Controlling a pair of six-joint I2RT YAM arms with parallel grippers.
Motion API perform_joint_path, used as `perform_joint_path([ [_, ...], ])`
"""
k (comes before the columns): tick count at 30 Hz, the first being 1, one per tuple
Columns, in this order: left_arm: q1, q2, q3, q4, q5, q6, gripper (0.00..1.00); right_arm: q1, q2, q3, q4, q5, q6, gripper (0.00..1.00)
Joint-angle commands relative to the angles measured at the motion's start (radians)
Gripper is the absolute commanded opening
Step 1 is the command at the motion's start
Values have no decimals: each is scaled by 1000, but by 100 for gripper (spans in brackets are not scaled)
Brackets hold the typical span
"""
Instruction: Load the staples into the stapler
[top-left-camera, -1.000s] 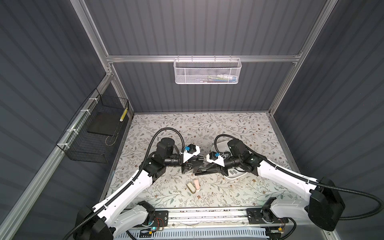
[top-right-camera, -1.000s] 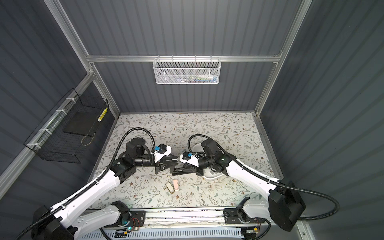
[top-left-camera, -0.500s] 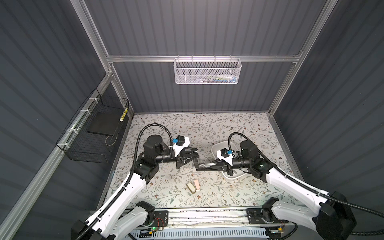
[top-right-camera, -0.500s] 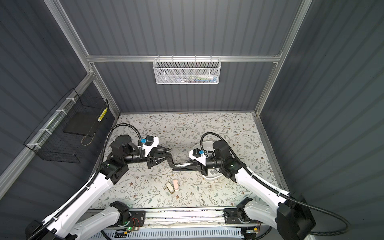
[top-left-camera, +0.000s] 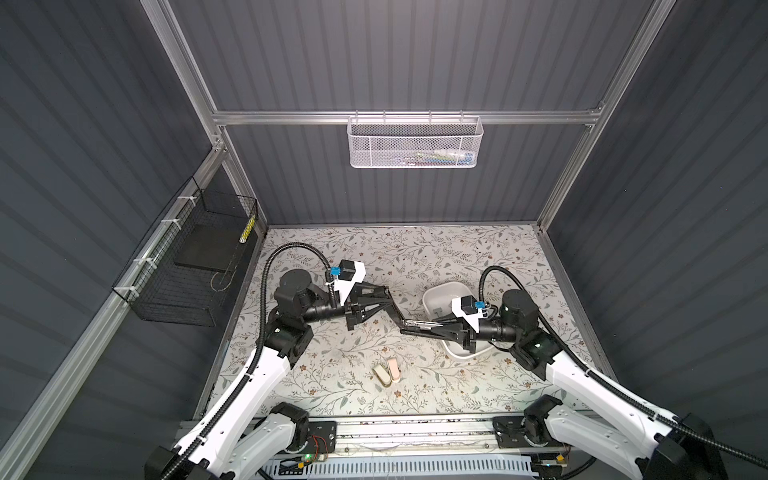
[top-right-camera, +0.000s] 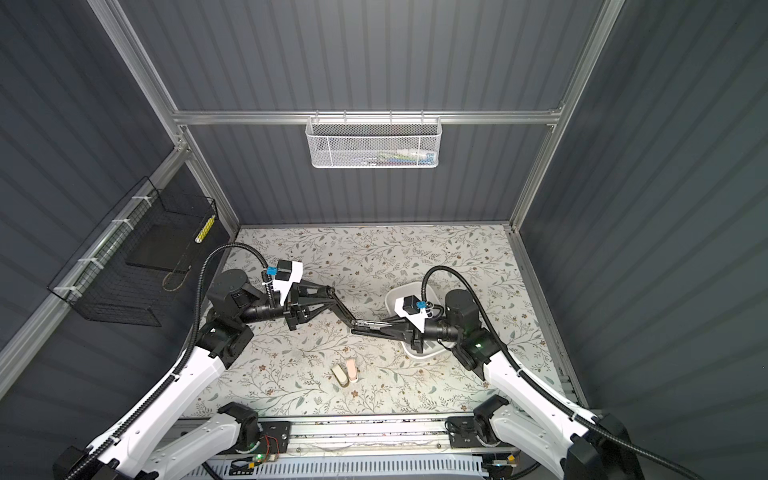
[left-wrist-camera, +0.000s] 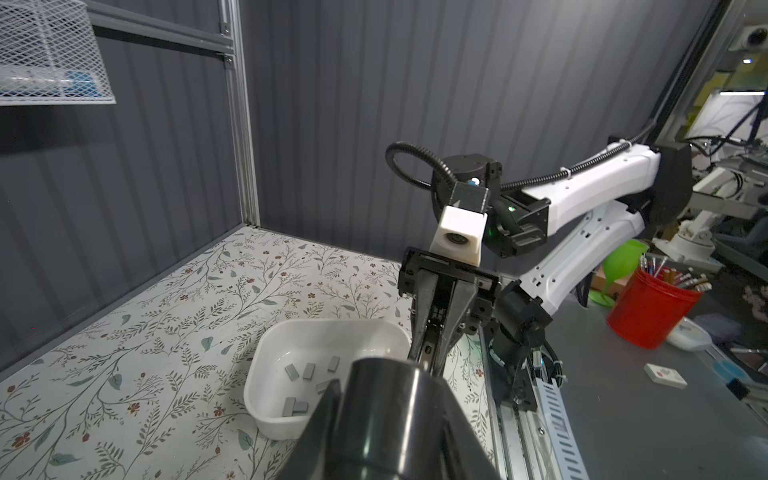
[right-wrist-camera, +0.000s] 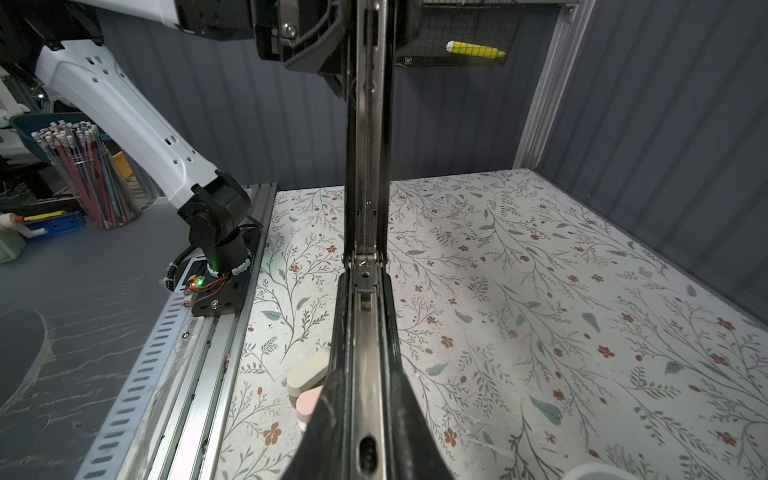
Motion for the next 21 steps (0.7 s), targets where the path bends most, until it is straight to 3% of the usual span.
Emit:
perform_joint_path([
  [1,66,-14,-53,183,-227,-108,8,-30,-66,-43,93,199,87,0],
  [6,65,-1,-88,266,-175,-129,10,-31,-78,-19,95,295,204,0],
  [10,65,29,-76,317,-104,-177,22,-28,-76,18,88,231,265,0],
  [13,65,63,-65,334,-99,-216,43,-27,-84,0,155,137,293,0],
  [16,66,83,-62,300,-161,-244,63,-26,-92,15,129,117,302,0],
  [19,65,71,-52,176,-276,-191,75,-21,-122,8,115,172,289,0],
  [21,65,37,-62,119,-414,-184,90,-12,-152,-17,134,254,294,0],
])
